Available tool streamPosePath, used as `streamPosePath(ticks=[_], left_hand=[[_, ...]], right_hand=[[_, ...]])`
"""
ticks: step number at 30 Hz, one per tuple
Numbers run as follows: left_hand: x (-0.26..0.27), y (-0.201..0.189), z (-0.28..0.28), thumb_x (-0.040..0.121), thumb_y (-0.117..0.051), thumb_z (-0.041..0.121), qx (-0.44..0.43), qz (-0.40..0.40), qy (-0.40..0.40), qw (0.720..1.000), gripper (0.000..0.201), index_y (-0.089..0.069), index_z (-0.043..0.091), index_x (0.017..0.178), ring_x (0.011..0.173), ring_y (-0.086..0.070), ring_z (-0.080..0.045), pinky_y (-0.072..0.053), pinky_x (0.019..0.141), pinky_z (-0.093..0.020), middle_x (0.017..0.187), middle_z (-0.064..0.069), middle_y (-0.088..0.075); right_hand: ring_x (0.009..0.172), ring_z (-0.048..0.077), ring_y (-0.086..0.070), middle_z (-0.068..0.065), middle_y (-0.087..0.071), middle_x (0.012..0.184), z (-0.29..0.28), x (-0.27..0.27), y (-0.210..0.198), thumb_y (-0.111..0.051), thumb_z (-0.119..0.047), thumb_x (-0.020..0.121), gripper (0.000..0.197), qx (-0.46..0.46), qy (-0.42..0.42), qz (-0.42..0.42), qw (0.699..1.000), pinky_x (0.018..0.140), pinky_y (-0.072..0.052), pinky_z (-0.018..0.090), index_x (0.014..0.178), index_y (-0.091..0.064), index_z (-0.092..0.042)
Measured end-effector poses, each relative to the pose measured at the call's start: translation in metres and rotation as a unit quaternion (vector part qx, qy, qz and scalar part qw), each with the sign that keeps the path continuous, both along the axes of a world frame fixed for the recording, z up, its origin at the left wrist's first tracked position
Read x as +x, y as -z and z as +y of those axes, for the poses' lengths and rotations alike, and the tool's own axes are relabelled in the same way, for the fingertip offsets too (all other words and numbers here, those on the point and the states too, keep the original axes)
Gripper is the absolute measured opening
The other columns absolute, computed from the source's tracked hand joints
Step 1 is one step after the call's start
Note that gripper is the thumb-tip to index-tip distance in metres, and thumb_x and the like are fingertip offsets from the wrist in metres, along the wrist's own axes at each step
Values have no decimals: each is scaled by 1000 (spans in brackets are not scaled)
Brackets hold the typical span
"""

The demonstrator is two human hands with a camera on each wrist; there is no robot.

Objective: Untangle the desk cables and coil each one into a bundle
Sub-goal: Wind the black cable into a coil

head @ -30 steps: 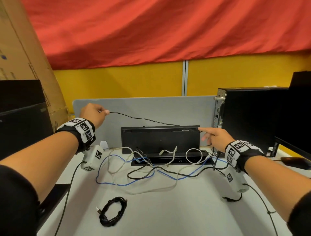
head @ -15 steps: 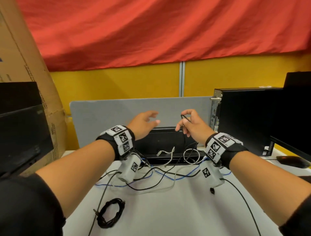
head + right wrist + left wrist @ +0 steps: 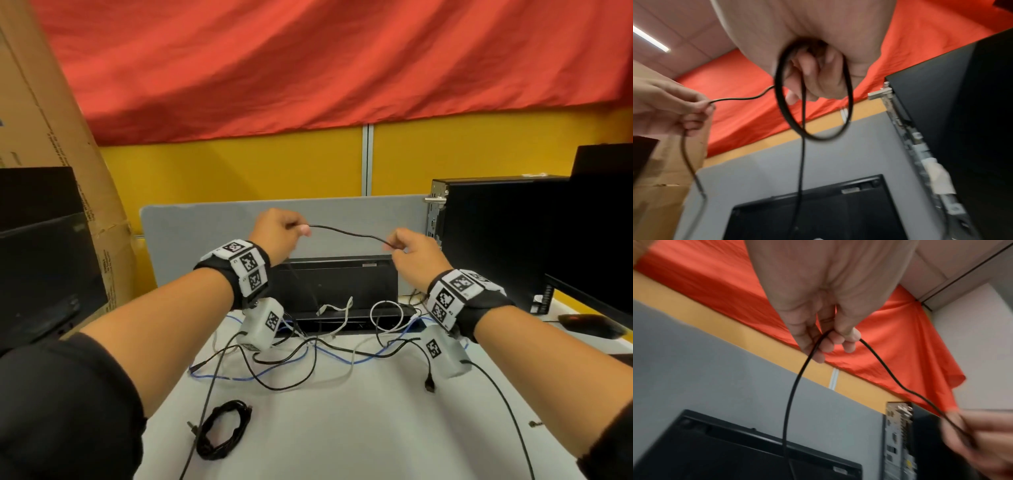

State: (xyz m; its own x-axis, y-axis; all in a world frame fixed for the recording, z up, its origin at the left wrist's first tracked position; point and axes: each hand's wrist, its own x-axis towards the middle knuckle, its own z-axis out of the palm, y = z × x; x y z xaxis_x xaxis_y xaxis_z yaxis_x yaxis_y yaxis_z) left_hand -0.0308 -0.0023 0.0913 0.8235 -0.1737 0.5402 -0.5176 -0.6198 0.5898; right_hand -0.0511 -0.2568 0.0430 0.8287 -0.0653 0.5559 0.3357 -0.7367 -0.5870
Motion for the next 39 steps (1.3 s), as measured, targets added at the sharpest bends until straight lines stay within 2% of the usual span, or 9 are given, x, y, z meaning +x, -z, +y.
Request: streamPosePath(ticks=[3,9,15,23,28,29,32,35,39], left_hand=[[12,-5,31,94,-60,17,-41,-11,-75,996,16,-73,8,95,75,-58,-21,-51,75,-32,73,-3,-61],[27,0,65,93,-63,17,-82,-24,-159,984,17,-75,6,92,70,-58,-25,-55,76,-40,74,-11,-65],[35,-1,91,93,-64,21,-100,-22,-199,975,16,-75,10,94,73,-60,-28,-55,77,-42,79,-11,-66],[40,-4,106,89,-68,22,-64,-12,-250,966,12,-76,14,83,81,-63,-30,-51,74,-34,86,-11,-70],[35,1,102,88,-70,24,-36,-7,-246,969,15,-76,11,84,78,-64,-31,-55,75,-37,80,-13,-70],[33,3,98,89,-68,23,-39,-9,-230,972,16,-77,10,85,76,-63,-31,-55,74,-38,78,-12,-69],[25,5,85,93,-62,20,-84,17,-126,988,18,-75,7,94,63,-52,-25,-53,62,-33,67,-10,-57],[14,4,68,96,-59,19,-106,44,-56,992,19,-73,6,98,55,-44,-21,-44,51,-27,63,-9,-47],[3,3,33,96,-58,19,-91,65,8,994,19,-72,6,98,50,-40,-17,-39,47,-25,58,-5,-45]], right_hand=[[68,24,-57,1,-60,69,-22,1,13,-45,-11,91,28,-32,21,65,997,69,-49,38,72,-64,-20],[80,16,-57,-4,-59,90,-30,1,41,-33,-39,102,25,-289,22,93,953,74,-49,34,102,-53,-24],[92,19,-54,2,-58,99,-45,8,59,-42,-28,101,19,-389,42,84,917,79,-45,29,102,-57,-16],[85,16,-46,-3,-56,87,-55,7,60,-73,-16,78,18,-366,175,-6,914,69,-47,25,94,-64,-19],[80,16,-44,-6,-48,78,-63,13,53,-60,-18,86,3,-252,242,25,937,65,-46,32,85,-63,-18],[79,17,-48,-4,-51,77,-62,15,54,-55,-21,90,11,-228,245,61,940,66,-46,33,86,-64,-15],[76,21,-61,5,-62,80,-57,18,59,-50,-24,95,24,-182,225,218,932,66,-49,31,95,-67,-7],[82,23,-60,8,-63,93,-41,12,57,-50,-18,93,25,-230,197,303,903,69,-49,28,107,-61,0],[100,31,-61,16,-65,108,3,1,26,-46,-10,90,22,-211,84,190,955,86,-51,37,102,-63,-4]])
